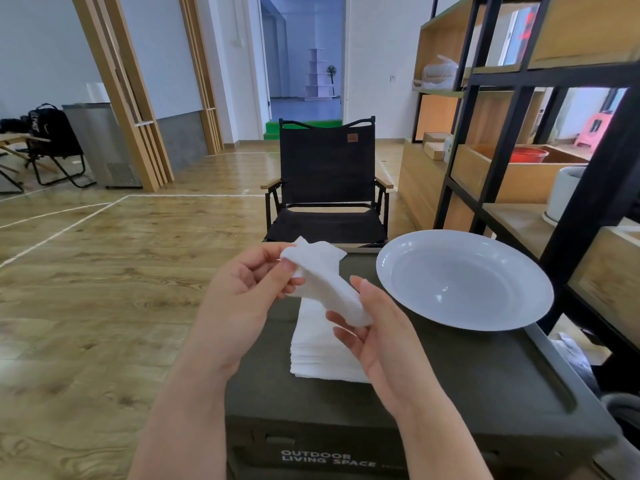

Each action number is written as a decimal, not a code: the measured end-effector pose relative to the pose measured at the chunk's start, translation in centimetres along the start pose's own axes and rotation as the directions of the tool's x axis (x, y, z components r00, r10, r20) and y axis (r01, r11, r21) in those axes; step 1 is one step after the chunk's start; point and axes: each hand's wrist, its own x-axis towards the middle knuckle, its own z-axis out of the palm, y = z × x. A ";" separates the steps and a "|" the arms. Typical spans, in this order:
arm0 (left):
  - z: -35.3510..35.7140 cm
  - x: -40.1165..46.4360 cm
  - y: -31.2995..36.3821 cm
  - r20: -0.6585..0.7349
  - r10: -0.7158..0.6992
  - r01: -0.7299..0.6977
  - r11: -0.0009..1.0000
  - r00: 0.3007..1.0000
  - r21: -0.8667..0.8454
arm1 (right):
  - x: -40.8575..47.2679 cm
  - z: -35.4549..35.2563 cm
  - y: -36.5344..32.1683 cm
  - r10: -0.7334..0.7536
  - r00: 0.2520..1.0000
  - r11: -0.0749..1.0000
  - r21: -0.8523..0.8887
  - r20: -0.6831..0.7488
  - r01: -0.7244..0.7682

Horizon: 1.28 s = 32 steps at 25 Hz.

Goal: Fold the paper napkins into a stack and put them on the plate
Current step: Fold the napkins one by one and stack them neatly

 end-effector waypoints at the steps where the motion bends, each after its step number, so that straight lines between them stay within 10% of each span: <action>1: 0.1 -0.1 0.1 0.021 -0.025 0.024 1.000 0.999 0.013 | -0.1 -0.2 -0.2 -0.035 0.999 0.996 0.077 -0.009 0.035; 7: -0.8 -0.4 -0.2 0.188 -0.209 0.162 0.957 0.960 0.239 | 0.7 -1.6 -0.7 -0.329 0.919 0.938 -0.185 -0.220 0.291; 12: -0.9 -0.5 -0.4 0.396 -0.308 0.195 0.934 0.865 0.300 | 0.5 -2.3 -1.1 -0.407 0.906 0.890 -0.272 -0.119 0.365; 22: 0.9 -0.1 -0.8 0.175 -0.221 0.200 0.971 0.959 0.131 | 0.3 -1.7 -0.8 -0.464 0.871 0.767 -0.419 0.162 0.487; 32: 1.0 0.2 -0.9 0.016 -0.206 0.206 0.978 0.978 0.022 | 0.2 -2.6 -1.2 -0.496 0.856 0.812 -0.428 -0.148 0.397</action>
